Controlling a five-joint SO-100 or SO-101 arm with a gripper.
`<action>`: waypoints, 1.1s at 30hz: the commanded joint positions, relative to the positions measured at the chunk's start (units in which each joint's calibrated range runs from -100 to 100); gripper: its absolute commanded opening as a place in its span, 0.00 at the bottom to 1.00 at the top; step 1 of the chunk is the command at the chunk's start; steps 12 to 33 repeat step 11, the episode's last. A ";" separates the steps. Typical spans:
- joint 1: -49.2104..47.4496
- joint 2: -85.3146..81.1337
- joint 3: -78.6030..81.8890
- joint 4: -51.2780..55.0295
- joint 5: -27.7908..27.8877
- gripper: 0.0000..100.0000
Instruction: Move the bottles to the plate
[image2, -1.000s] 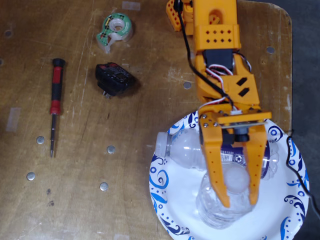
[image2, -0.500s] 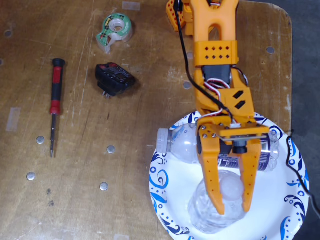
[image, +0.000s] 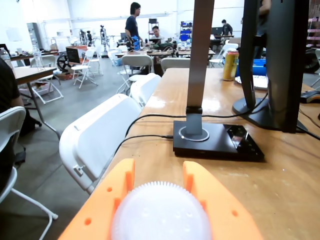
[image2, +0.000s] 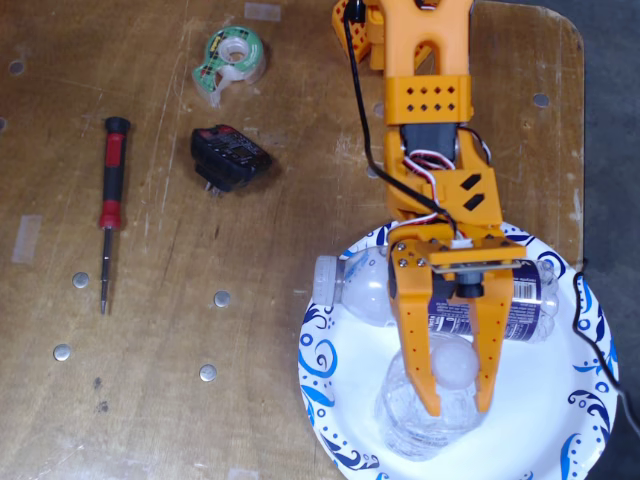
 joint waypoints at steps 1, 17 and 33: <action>0.72 -1.47 -0.41 0.48 0.11 0.09; -0.35 -1.55 -1.59 0.14 0.06 0.09; -0.35 -1.55 -1.59 0.14 0.06 0.09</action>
